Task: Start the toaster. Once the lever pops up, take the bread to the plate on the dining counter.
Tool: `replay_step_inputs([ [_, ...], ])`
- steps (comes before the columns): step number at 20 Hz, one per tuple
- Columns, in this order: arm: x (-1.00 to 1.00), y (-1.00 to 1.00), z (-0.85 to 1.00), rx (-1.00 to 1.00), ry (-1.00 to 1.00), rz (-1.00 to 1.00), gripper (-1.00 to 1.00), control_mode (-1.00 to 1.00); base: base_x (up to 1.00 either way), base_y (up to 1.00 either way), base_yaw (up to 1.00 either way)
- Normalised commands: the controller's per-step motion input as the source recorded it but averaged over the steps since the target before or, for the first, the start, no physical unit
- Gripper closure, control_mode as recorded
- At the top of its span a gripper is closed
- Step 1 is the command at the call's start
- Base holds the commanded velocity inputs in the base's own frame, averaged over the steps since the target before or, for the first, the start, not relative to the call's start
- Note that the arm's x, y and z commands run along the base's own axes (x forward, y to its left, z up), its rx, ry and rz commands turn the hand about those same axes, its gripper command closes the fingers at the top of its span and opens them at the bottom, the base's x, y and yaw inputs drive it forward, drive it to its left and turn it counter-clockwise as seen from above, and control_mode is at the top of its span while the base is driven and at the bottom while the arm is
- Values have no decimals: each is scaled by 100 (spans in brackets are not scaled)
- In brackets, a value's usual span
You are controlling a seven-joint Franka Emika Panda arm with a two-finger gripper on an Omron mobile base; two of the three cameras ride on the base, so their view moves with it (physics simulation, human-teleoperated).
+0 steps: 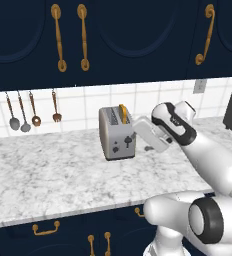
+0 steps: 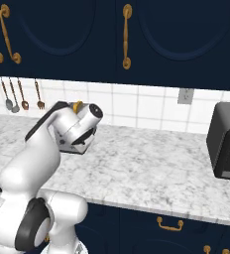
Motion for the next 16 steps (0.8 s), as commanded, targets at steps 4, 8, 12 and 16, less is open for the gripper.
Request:
replay_step_inputs([
  [4,29,0,-36,1,8,-7,-100,-100,0,0,0],
  [8,30,0,-25,1,8,-11,-100,-100,0,0,0],
  [12,22,0,-11,4,8,-13,-100,-100,0,0,0],
  [16,27,0,-17,2,8,-14,-100,-100,0,0,0],
])
